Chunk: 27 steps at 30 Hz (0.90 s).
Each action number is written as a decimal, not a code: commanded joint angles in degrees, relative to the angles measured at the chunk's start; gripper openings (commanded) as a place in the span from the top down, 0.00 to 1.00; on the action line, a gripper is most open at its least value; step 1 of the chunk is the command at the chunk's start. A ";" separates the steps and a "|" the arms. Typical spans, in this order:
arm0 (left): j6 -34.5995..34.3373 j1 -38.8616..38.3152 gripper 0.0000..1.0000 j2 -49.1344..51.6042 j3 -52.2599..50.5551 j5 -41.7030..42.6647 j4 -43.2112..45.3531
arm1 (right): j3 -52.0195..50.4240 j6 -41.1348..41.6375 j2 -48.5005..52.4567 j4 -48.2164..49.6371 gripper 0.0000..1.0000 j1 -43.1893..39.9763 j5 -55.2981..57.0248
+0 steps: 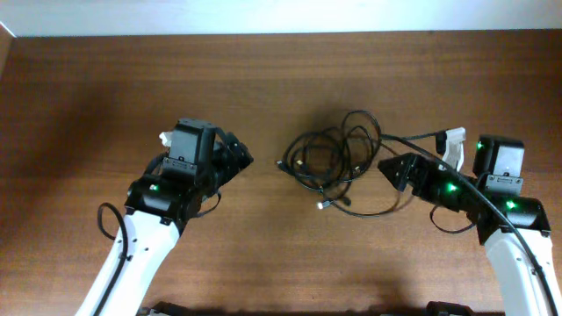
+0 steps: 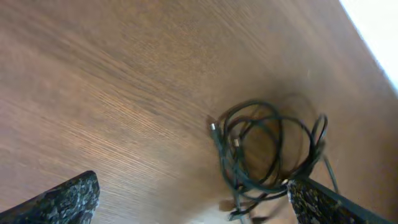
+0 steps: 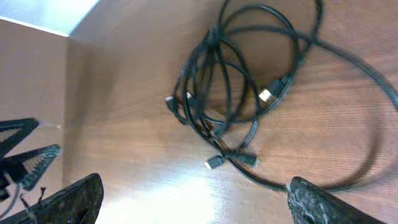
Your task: Untangle cables
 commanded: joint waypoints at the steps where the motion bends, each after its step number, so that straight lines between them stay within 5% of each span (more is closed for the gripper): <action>1: 16.35 0.24 0.01 -0.50 0.15 1.09 -0.28 | 0.70 -0.37 -0.50 -1.62 0.03 0.28 3.10; 16: 18.49 0.39 0.01 -0.50 0.15 -6.51 -4.09 | 0.70 -0.31 -0.50 -8.55 0.01 0.33 1.70; 23: 40.72 0.39 0.01 -0.50 2.58 -3.80 -3.52 | 0.79 5.99 -0.48 -2.27 0.01 8.31 5.64; 27: 44.37 0.39 0.01 -0.52 8.57 -10.75 -8.96 | 1.70 10.21 -0.37 2.32 0.01 17.49 14.64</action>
